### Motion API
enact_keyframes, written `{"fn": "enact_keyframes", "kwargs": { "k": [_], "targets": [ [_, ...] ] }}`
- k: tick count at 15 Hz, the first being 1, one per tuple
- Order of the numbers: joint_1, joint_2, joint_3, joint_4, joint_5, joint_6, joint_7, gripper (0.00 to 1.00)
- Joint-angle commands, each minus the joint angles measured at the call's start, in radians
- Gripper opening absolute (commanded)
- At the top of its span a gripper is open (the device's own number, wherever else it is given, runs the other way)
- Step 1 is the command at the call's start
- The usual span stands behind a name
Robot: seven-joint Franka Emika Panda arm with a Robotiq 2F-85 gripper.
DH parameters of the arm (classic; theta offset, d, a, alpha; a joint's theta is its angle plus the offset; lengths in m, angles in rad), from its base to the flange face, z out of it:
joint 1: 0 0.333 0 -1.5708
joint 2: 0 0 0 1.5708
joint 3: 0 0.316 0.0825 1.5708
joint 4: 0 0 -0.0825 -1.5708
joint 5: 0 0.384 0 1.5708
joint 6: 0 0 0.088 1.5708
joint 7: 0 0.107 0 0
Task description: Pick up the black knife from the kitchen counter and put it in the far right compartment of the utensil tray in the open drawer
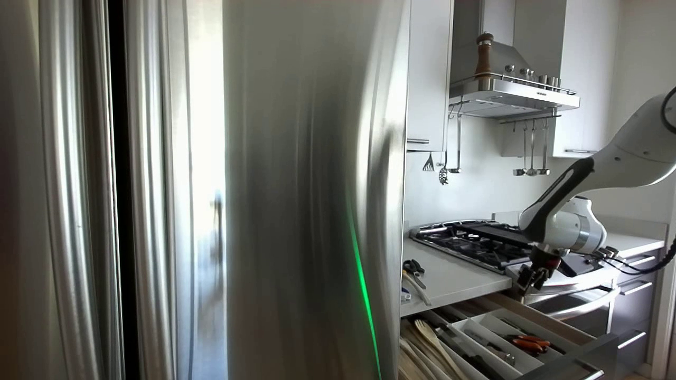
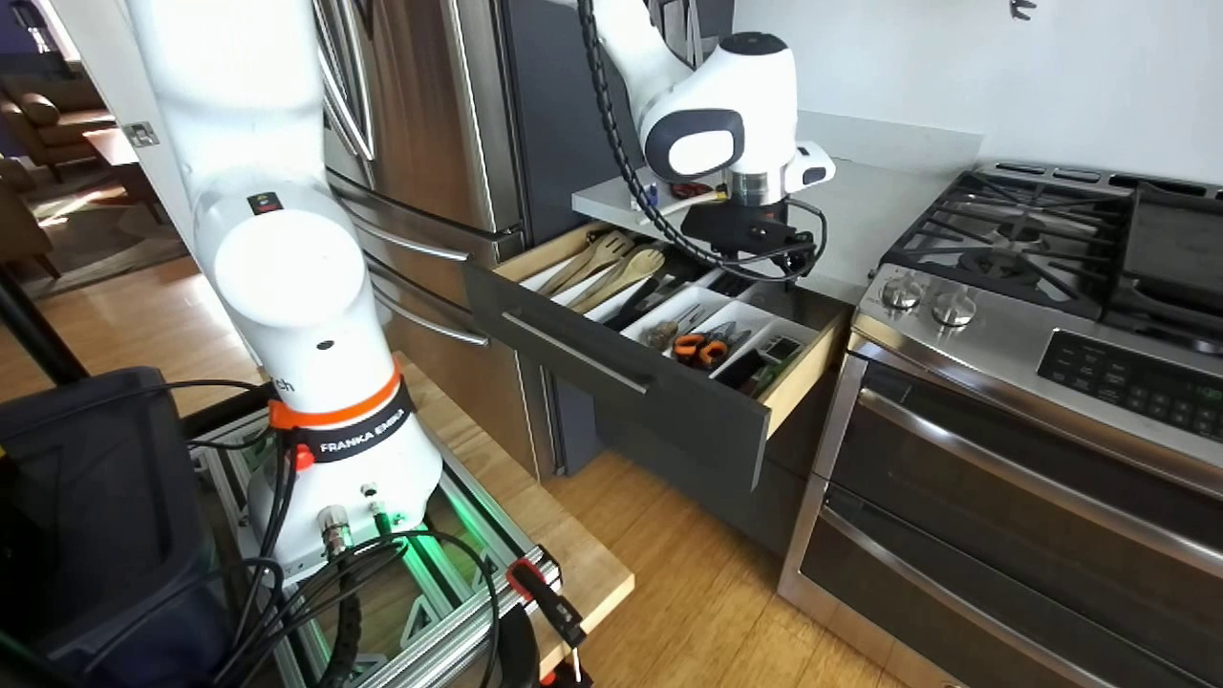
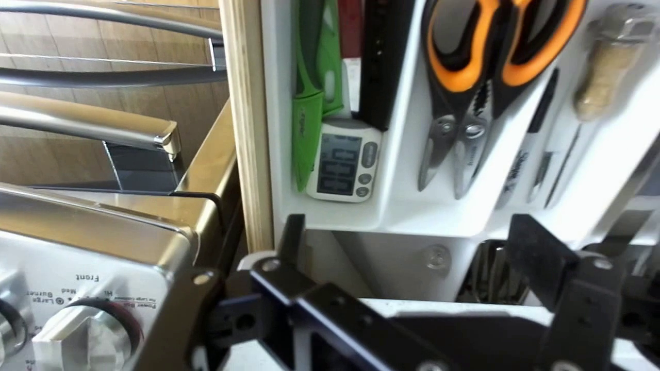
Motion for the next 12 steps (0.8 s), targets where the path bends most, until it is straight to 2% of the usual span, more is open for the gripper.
{"fn": "enact_keyframes", "kwargs": {
  "k": [1, 4, 6, 8, 9, 12],
  "targets": [
    [-0.019, -0.235, 0.0, -0.096, -0.245, -0.213, 0.171, 1.0],
    [-0.01, -0.398, 0.024, -0.103, -0.356, -0.334, 0.278, 1.0],
    [0.005, -0.486, 0.031, -0.087, -0.349, -0.398, 0.321, 1.0],
    [0.048, -0.564, 0.002, -0.073, -0.269, -0.483, 0.266, 1.0],
    [0.039, -0.481, 0.006, -0.047, -0.315, -0.422, 0.288, 1.0],
    [0.056, -0.56, 0.0, -0.051, -0.303, -0.479, 0.29, 1.0]
  ]
}}
